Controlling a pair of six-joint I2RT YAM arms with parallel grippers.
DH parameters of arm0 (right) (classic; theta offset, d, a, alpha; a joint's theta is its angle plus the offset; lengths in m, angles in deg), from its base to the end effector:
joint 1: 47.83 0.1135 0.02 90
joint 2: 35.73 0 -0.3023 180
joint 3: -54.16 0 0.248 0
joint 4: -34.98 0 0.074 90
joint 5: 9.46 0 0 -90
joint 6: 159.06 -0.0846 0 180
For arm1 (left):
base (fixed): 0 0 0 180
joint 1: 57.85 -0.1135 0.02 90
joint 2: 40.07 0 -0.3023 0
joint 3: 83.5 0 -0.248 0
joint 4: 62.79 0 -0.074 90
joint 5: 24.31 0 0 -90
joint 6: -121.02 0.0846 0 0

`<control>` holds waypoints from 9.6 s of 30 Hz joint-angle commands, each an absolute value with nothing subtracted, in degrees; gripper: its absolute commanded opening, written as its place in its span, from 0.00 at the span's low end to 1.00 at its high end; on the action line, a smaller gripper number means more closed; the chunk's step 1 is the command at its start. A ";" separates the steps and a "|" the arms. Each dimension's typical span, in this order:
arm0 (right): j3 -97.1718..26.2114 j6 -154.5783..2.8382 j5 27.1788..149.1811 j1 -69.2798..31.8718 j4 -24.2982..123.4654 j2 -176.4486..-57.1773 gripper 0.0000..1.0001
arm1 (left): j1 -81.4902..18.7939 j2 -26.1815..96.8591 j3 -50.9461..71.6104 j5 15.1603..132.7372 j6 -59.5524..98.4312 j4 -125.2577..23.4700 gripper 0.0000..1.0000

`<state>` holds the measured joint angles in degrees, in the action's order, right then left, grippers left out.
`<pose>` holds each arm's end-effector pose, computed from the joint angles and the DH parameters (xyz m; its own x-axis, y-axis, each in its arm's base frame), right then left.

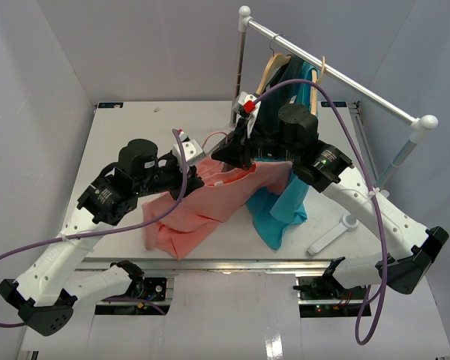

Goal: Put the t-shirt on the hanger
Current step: Place the T-shirt on the hanger, then place the hanger at the clothesline.

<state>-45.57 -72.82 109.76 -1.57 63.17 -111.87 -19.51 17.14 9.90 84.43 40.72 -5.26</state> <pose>0.1929 0.2614 0.4944 -0.1187 -0.0413 -0.9921 -0.9613 0.2551 0.1044 0.1465 -0.1505 0.4167 -0.2282 0.3839 -0.8947 0.8604 0.5096 -0.0008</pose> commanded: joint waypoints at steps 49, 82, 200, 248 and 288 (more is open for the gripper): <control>-50.38 -36.82 128.67 -5.26 97.51 -115.10 0.12 | -19.70 0.65 12.04 89.24 43.26 3.68 0.00; -27.77 -85.13 67.28 19.25 75.89 -94.66 0.08 | -19.70 4.28 19.57 57.28 22.66 -18.60 0.98; -56.54 -108.73 8.75 25.28 115.22 -111.70 0.08 | -27.70 35.86 19.42 89.73 19.17 -57.25 0.81; -59.87 -104.88 10.70 15.08 123.71 -105.45 0.08 | -27.70 47.30 6.97 77.74 22.05 -47.06 0.84; -54.83 -73.61 5.52 13.85 85.76 -106.98 0.08 | -30.43 48.10 6.05 73.19 28.47 -46.51 0.64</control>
